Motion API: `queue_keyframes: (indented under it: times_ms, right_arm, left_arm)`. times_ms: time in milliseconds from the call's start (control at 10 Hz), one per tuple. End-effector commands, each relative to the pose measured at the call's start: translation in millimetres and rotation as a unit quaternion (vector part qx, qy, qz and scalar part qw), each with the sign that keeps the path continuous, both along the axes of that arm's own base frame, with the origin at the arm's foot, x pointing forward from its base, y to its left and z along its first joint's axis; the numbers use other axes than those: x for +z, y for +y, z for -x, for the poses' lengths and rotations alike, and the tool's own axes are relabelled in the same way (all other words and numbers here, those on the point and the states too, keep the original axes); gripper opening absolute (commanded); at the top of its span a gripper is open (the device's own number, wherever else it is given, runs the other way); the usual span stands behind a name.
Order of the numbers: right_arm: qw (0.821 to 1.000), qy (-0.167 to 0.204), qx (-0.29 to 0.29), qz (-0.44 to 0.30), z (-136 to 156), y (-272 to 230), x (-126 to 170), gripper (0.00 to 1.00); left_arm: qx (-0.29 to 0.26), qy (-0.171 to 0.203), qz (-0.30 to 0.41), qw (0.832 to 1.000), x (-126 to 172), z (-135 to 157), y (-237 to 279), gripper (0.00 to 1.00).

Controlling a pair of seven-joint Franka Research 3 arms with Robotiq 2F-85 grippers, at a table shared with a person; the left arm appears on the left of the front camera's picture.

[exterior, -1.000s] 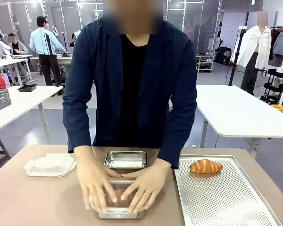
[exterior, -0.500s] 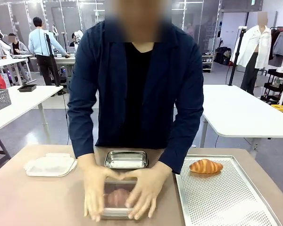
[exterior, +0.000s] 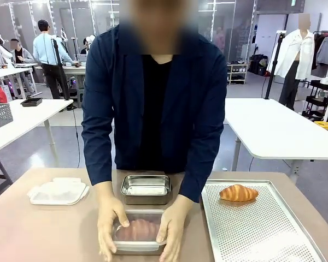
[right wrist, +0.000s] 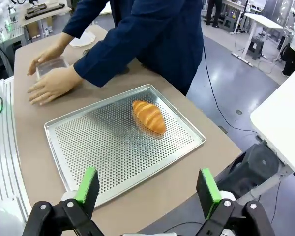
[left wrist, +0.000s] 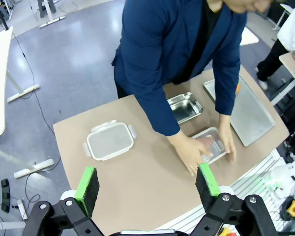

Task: Place the bread into the airtight container.
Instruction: Pick up a Butter Roll and place it into an empty Airtight Container.

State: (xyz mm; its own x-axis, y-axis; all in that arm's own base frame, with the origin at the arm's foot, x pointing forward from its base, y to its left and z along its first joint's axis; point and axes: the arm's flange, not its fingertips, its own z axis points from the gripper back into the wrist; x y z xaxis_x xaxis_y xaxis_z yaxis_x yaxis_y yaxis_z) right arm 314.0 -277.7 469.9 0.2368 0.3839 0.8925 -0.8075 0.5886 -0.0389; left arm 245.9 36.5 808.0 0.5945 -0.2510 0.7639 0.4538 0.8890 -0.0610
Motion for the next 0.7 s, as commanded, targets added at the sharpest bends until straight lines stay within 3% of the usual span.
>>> queue_keyframes:
  times_ms: [0,600]
  right_arm:
    - [1.0,-0.008,0.006,0.002,0.1,-1.8,-0.6,1.0]
    - [1.0,0.0,0.0,0.0,0.1,-0.1,0.0,1.0]
  left_arm:
    - [-0.006,0.003,-0.007,1.0,2.1,0.7,0.0,1.0]
    - [-0.006,0.003,-0.007,1.0,2.1,0.7,0.0,1.0]
